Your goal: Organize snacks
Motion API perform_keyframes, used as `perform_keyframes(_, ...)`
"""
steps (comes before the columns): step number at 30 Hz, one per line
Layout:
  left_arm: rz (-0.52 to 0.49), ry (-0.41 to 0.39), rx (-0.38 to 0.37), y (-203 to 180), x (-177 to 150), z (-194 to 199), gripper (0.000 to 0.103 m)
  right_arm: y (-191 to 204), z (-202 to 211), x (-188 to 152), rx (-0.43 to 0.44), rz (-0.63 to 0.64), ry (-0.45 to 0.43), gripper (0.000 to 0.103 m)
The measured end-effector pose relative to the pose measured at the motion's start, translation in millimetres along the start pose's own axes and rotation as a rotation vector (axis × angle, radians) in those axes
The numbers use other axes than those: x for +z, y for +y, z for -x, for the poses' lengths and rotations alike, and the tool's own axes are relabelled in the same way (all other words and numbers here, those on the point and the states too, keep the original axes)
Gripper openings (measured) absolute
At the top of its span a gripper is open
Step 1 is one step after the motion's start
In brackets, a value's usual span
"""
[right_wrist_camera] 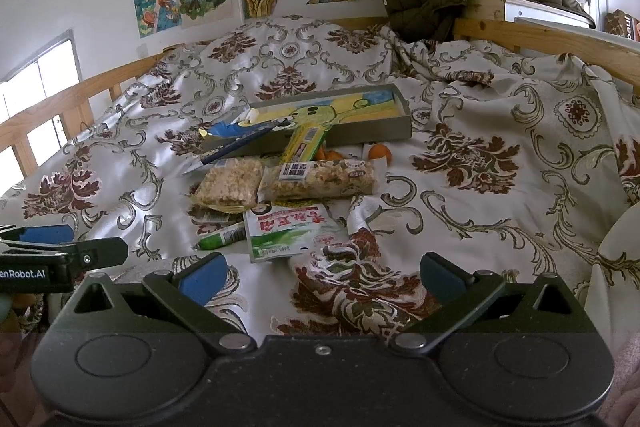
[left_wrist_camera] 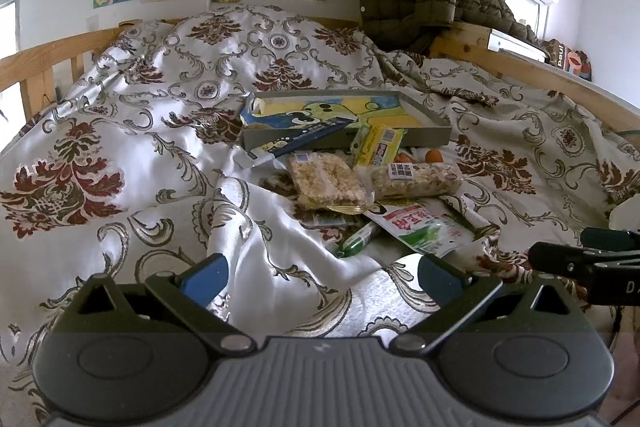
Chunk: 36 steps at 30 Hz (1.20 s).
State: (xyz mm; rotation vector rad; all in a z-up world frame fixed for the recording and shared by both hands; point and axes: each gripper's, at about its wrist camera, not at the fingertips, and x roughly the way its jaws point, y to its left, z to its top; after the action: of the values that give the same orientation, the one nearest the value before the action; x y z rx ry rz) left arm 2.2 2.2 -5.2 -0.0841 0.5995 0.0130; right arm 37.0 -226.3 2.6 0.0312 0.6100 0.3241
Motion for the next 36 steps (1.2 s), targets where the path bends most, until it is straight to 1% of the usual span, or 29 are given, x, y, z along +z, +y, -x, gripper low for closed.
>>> perform_keyframes(24, 0.001, 0.006, 0.005, 1.3, -3.1, -2.0, 0.103, 0.0, -3.1, -0.6, 0.004, -0.001, 0.004, 0.102)
perform_keyframes(30, 0.004, 0.019, 0.011, 3.6, -2.9, -4.7, 0.103, -3.3, 0.5, 2.3, 0.002, -0.003, 0.004, 0.102)
perform_keyframes(36, 0.004, 0.035, 0.030, 1.1, -1.0, -7.4, 0.103, 2.8, -3.7, -3.0, 0.002, -0.003, -0.002, 0.102)
